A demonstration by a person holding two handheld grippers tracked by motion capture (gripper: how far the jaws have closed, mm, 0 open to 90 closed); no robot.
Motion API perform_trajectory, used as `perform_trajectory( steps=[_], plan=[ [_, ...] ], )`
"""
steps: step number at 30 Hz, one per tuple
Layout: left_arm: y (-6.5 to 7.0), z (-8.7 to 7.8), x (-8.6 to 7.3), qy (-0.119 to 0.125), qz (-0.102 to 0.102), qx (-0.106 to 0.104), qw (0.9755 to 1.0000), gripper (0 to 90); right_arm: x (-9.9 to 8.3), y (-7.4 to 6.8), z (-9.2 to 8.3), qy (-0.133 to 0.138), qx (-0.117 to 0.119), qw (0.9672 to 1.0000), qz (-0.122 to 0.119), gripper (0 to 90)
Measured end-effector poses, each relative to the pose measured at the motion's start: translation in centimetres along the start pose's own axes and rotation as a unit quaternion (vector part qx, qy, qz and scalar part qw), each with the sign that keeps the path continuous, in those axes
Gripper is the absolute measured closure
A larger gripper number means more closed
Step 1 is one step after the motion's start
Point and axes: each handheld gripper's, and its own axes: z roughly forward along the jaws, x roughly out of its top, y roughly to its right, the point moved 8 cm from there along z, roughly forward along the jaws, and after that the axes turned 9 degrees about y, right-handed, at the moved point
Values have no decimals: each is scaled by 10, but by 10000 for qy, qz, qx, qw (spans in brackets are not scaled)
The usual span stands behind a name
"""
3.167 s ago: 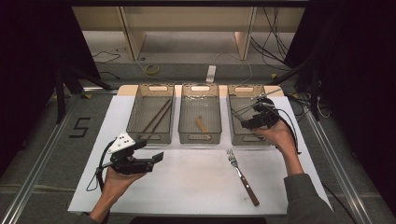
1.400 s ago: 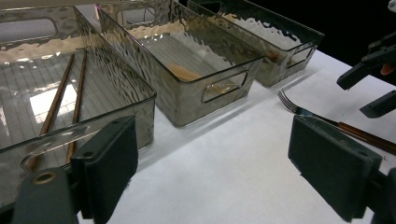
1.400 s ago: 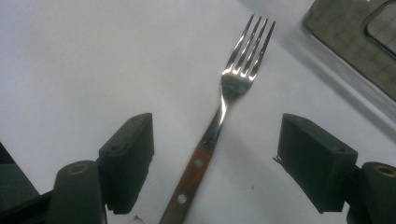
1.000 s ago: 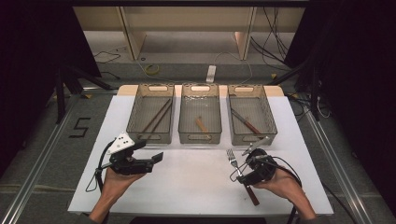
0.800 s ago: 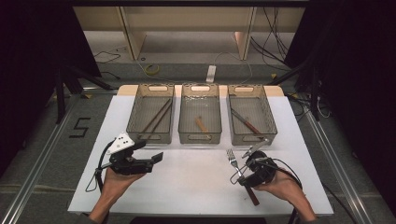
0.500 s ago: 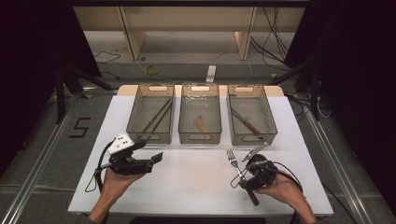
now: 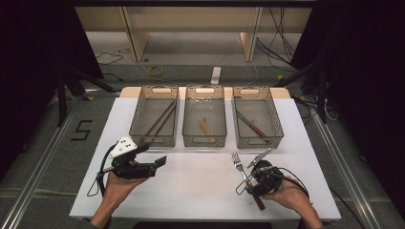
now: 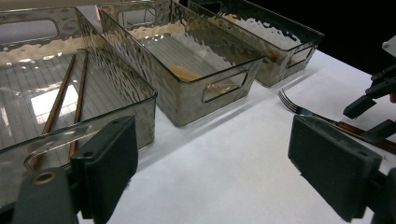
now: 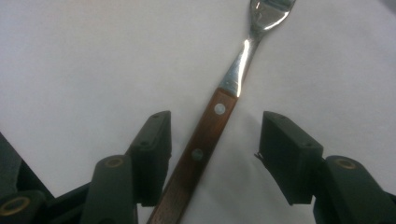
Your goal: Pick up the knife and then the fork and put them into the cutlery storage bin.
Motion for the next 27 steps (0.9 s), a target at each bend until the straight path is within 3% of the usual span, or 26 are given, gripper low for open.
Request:
perform_trajectory(
  steps=[27],
  plan=[
    [0, 0, -1, -27, 19, -3, 10000, 155, -5, 0, 4, -174, -113, 9995, -234, 694]
  ],
)
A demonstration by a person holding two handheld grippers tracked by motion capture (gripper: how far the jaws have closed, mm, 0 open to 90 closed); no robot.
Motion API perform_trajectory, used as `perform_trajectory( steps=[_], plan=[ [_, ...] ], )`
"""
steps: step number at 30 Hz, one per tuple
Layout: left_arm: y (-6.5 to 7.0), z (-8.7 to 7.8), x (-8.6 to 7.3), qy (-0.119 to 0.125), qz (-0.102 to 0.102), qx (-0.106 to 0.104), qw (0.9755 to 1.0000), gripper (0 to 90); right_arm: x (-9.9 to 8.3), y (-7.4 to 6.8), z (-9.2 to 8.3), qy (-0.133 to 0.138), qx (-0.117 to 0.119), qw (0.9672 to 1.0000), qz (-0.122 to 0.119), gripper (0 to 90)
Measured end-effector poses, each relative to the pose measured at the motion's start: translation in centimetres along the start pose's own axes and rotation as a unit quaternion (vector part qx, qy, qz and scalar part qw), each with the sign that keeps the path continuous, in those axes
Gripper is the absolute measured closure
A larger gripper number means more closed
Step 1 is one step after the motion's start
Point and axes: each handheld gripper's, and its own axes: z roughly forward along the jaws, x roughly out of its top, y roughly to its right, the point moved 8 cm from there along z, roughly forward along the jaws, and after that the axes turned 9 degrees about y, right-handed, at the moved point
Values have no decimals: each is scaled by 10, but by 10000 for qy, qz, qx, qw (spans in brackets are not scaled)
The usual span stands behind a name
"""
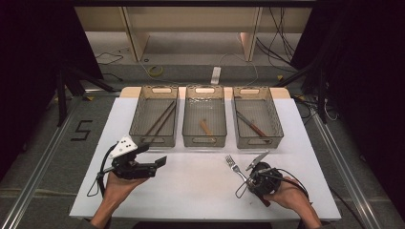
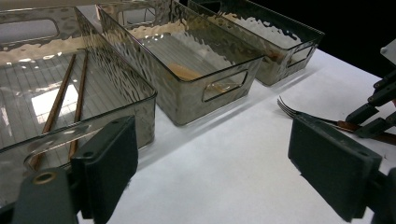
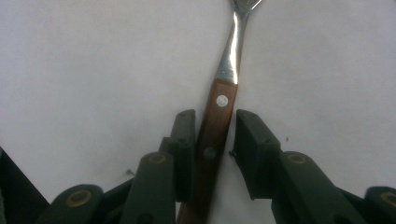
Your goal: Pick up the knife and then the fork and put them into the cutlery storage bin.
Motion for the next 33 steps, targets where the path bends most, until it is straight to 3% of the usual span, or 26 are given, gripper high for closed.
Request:
perform_trajectory(
  steps=[22, 33],
  plan=[
    [0, 0, 0, 1, 6, 11, 10000, 155, 2, 2, 1, -119, -59, 9999, 36, 770],
    [0, 0, 0, 20, -19, 19, 10000, 155, 2, 4, -1, -24, -79, 10000, 35, 773]
  ],
)
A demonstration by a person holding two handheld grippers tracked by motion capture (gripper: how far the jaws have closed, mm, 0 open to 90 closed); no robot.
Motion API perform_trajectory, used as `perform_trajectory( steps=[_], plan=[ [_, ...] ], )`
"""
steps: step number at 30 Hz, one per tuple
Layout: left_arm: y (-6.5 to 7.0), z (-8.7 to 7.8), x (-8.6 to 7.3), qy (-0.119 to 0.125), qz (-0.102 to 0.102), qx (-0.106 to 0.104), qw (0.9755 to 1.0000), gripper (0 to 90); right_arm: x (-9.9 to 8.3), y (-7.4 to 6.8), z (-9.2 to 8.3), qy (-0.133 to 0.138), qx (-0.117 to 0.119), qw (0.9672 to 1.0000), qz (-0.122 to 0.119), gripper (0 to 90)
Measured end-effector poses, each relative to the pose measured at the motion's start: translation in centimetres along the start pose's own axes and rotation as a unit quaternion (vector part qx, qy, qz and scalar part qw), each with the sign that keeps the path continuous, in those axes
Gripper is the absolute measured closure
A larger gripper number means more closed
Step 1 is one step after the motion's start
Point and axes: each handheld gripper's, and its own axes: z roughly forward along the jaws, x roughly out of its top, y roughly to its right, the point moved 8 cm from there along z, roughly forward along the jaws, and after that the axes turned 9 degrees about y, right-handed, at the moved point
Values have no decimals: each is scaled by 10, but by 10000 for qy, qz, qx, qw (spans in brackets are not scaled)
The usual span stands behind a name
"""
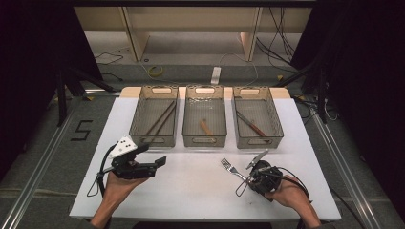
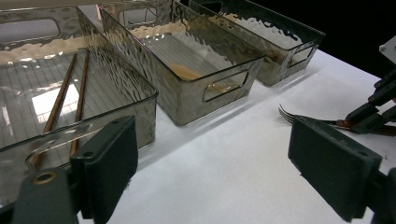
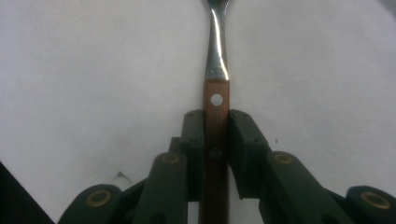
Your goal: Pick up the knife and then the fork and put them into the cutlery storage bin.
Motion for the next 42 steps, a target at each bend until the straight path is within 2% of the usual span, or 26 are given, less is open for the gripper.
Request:
perform_trajectory(
  steps=[4, 20, 28, 33, 42],
  plan=[
    [0, 0, 0, -2, 0, 2, 10000, 155, 1, 2, -3, 71, -14, 10000, 0, 773],
    [-1, -1, 0, 5, -6, 18, 10000, 155, 20, 11, -27, 685, -19, 9976, -9, 773],
    [-2, 0, 0, 9, -26, 28, 10000, 155, 43, 24, -41, 964, -93, 9953, 17, 773],
    [-3, -1, -1, 12, -31, 39, 10000, 155, 56, 34, -51, 1192, -169, 9927, 48, 773],
    [-3, 0, 0, 3, -29, 41, 10000, 155, 68, 55, -62, 1428, -276, 9890, 262, 773]
  ],
)
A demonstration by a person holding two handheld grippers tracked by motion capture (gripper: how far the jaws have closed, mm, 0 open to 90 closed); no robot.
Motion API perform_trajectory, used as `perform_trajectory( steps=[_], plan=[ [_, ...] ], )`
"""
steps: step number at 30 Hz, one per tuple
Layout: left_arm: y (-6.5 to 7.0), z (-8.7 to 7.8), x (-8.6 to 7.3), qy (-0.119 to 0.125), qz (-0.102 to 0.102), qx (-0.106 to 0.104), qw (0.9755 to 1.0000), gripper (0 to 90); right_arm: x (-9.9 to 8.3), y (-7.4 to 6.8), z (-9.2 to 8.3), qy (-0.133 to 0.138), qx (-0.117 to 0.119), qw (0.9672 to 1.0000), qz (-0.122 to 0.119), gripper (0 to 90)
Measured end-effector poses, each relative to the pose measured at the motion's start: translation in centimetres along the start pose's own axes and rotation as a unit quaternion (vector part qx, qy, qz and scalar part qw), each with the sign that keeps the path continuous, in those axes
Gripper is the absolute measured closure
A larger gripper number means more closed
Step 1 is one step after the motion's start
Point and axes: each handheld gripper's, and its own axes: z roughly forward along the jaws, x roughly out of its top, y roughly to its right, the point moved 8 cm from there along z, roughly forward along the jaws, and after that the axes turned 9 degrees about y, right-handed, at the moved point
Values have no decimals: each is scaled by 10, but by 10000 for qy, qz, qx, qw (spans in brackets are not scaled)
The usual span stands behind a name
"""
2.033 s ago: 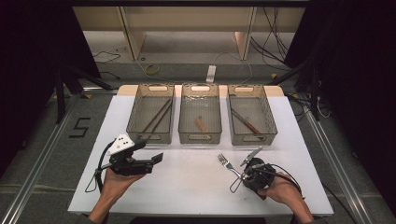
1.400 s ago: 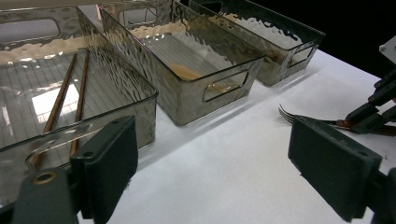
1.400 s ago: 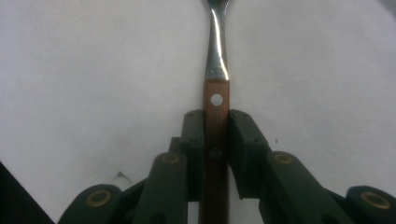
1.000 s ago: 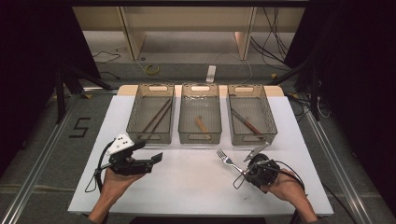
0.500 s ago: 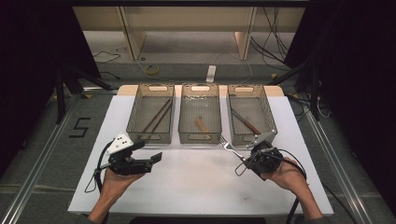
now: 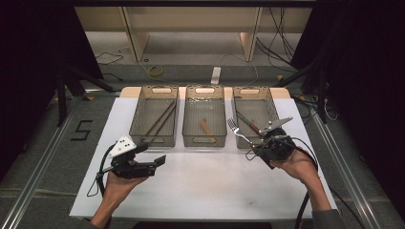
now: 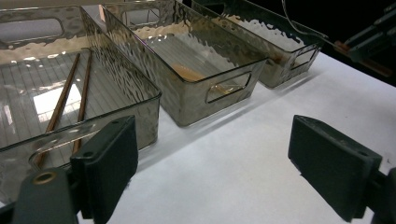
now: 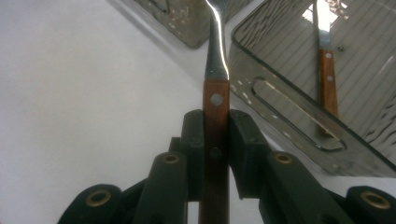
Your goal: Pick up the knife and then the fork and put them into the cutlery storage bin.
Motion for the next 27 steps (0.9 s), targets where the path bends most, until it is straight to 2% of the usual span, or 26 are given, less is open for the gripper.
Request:
perform_trajectory(
  steps=[4, 9, 20, 27],
  plan=[
    [0, 0, 1, 41, -57, 9, 10000, 155, 3, 7, 0, 33, -43, 10000, 74, 773],
    [-1, -1, 0, 10, -14, 3, 10000, 155, 9, 15, -2, 105, -101, 9998, 150, 773],
    [-1, -1, 0, 37, -33, 12, 10000, 155, 37, 40, -1, 283, -228, 9989, 288, 773],
    [-1, -1, 1, 53, -41, 12, 10000, 155, 51, 56, 4, 243, -335, 9983, 409, 773]
  ],
)
